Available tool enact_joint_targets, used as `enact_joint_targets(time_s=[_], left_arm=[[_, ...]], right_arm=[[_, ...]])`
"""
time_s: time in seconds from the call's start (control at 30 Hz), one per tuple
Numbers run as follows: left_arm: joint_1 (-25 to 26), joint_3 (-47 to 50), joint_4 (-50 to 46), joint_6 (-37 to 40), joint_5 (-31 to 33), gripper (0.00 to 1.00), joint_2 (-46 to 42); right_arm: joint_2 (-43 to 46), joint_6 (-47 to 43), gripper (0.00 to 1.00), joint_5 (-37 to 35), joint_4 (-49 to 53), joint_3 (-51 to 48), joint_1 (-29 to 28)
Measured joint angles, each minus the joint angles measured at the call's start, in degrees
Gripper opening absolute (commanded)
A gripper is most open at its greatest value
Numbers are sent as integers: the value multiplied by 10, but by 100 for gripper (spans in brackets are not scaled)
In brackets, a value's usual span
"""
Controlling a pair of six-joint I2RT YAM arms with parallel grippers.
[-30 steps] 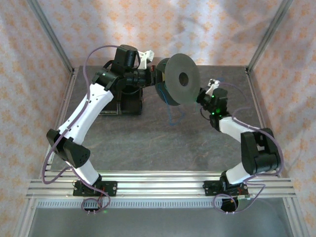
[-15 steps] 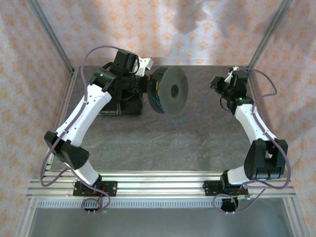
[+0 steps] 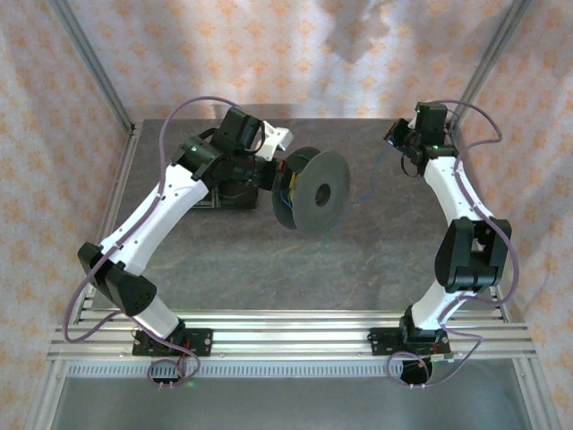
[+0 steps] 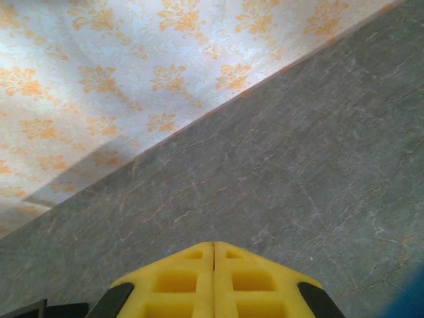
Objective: Wrap the cables
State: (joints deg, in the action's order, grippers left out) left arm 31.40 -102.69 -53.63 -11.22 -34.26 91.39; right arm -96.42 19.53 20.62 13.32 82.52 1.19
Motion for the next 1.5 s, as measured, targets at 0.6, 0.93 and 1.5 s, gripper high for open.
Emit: enact_joint_targets(time_s=[0.6,0.93,1.5], left_arm=[[80,83,-4,38,78,0,-8],[95,81,-7,42,209,0,65],[95,-246,-118,10,393,0,318]], right_arm=[[-117,45,0,-47,91,223,0],[-122,90,0,-13,127,324,0],[-149,190,0,45,149,500,-55]])
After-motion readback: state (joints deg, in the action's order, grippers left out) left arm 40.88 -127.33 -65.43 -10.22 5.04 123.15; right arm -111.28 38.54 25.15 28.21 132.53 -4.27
